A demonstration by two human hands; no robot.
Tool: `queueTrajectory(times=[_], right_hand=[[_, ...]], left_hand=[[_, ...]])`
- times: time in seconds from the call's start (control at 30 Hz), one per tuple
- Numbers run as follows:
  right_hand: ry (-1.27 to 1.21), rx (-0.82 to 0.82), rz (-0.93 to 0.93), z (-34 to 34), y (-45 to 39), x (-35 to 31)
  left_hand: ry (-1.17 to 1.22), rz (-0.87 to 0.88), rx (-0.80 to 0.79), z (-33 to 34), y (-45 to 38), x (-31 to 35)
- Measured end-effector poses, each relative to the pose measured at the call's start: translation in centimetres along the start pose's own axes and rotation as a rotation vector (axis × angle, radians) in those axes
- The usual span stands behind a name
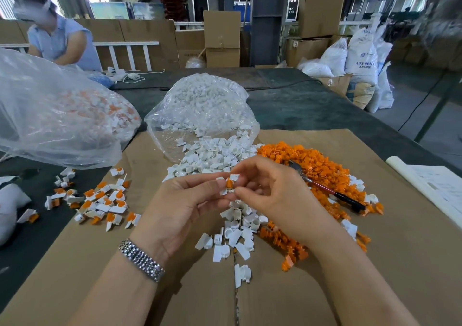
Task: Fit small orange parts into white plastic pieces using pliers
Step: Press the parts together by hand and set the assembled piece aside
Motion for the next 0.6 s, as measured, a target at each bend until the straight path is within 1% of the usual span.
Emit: queueTrajectory(times=[0.07, 0.13, 0.27, 0.43, 0.6], right_hand=[[-0.117, 0.001, 0.116, -0.20, -0.07, 0.33], [-0.214, 0.006, 0.185, -0.21, -0.09, 0.44], [-0.265, -0.020, 0.208, 0.22, 0.11, 0.46], [-0.326, 0.017, 0.237, -0.21, -0.06, 0.58], [-0.318, 0.008, 0.235, -0.01, 0.01, 0.60]], left_hand=[[0.003, 0.002, 0.004, -0.04, 0.07, 0.04], [0.005, -0.003, -0.004, 0.00, 0.14, -0.02], [-0.002, -0.025, -0.019, 0.12, 0.24, -0.12], [-0.038, 0.002, -0.036, 0.36, 0.40, 0.03], [-0.094, 0.039, 0.006, 0.35, 0.42, 0.10]])
Point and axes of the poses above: each hand's wrist, its own y-axis away from the middle knuckle, its own z-axis out of the palm, x = y × z, the point moved 4 cm from there along -y, towards the middle knuckle, and after that the axes turned 7 degrees about x, right-handed, at the moved point
